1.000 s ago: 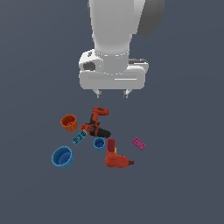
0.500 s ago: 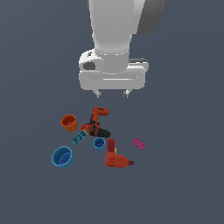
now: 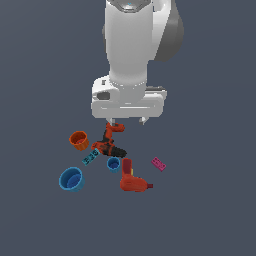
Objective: Pick up a designated object from a clutter of objects.
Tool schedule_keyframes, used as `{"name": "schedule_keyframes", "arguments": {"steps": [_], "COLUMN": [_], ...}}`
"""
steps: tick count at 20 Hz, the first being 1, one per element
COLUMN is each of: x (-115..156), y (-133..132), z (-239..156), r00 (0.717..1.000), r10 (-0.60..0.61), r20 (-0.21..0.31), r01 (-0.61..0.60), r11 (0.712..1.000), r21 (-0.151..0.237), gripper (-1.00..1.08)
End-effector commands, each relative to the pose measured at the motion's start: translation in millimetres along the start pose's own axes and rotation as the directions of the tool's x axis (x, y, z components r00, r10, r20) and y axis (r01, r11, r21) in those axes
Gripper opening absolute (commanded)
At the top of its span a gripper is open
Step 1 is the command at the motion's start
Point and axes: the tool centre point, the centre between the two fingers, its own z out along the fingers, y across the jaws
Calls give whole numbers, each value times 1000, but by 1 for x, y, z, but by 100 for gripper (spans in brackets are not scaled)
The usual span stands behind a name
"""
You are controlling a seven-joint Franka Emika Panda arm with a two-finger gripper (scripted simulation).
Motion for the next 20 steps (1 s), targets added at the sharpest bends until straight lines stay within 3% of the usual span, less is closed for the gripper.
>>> {"name": "schedule_keyframes", "arguments": {"steps": [1, 11, 20], "x": [9, 44, 55], "y": [2, 5, 0], "z": [18, 119, 198], "r00": [1000, 990, 969], "r10": [-18, -135, -237], "r20": [-7, -47, -72], "r01": [18, 132, 229], "r11": [1000, 989, 968], "r21": [-12, -69, -99], "gripper": [108, 108, 108]}}
